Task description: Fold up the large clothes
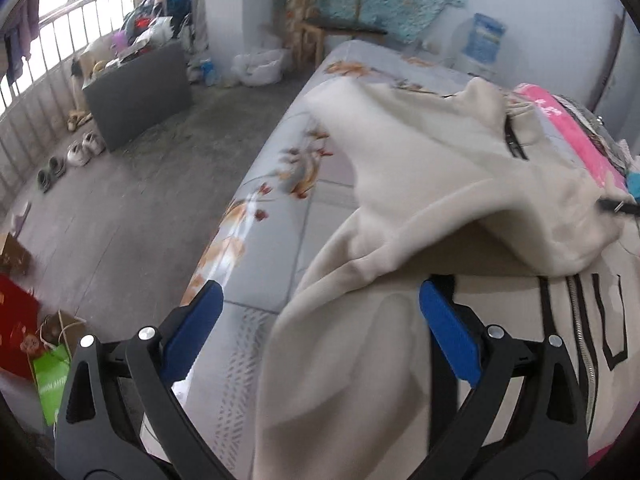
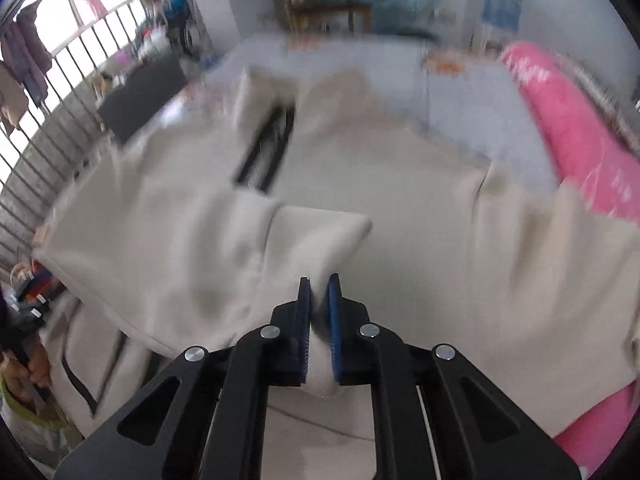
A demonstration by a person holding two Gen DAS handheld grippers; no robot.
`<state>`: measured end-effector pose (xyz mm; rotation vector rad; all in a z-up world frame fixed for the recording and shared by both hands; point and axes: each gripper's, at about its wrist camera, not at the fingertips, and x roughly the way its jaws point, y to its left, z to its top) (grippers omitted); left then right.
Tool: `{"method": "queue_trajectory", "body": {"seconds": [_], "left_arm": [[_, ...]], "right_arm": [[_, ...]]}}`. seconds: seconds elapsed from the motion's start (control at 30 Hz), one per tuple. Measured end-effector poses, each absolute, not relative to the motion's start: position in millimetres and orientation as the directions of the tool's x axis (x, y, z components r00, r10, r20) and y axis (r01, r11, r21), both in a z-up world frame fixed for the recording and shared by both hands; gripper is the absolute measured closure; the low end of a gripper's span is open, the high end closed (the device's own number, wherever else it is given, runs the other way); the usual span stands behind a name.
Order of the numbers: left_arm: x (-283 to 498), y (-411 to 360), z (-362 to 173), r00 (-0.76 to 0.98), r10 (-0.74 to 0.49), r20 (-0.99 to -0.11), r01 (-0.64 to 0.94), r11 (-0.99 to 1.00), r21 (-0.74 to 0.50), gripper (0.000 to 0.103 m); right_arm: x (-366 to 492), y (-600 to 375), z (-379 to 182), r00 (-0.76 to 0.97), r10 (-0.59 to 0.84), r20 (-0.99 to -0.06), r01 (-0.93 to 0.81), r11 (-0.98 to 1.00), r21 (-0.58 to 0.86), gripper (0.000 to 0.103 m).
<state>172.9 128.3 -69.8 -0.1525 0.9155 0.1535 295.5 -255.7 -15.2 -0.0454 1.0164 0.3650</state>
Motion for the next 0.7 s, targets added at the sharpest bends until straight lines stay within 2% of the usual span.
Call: {"method": "queue_trajectory", "body": {"seconds": [0.07, 0.2, 0.33, 0.5, 0.63, 0.7], "left_arm": [[174, 131, -73, 0.59, 0.079, -0.803, -0.213, 0.975, -0.061, 0.008], [179, 134, -80, 0.567, 0.108, -0.816, -0.241, 0.97, -0.039, 0.008], [178, 132, -81, 0.562, 0.13, -0.817, -0.246, 0.969, -0.015, 0.008], [180, 132, -80, 0.557, 0.133, -0.82, -0.254, 0.967, -0.016, 0.008], [178, 131, -80, 0.56, 0.132, -0.818, -0.258, 0.966, -0.021, 0.008], [178, 132, -80, 0.56, 0.133, -0.818, -0.257, 0.966, -0.019, 0.008]], "right_arm": [[294, -265, 8, 0.531, 0.287, -0.797, -0.304, 0.943, 0.137, 0.095], [287, -293, 33, 0.639, 0.2, -0.743, -0.223, 0.972, 0.07, 0.095], [293, -309, 1, 0.569, 0.206, -0.796, -0.193, 0.975, 0.114, 0.095], [296, -321, -10, 0.571, 0.244, -0.784, -0.179, 0.969, 0.172, 0.095], [311, -335, -26, 0.535, 0.185, -0.825, -0.101, 0.983, 0.155, 0.089], [310, -347, -21, 0.556, 0.153, -0.817, -0.06, 0.988, 0.145, 0.088]]}}
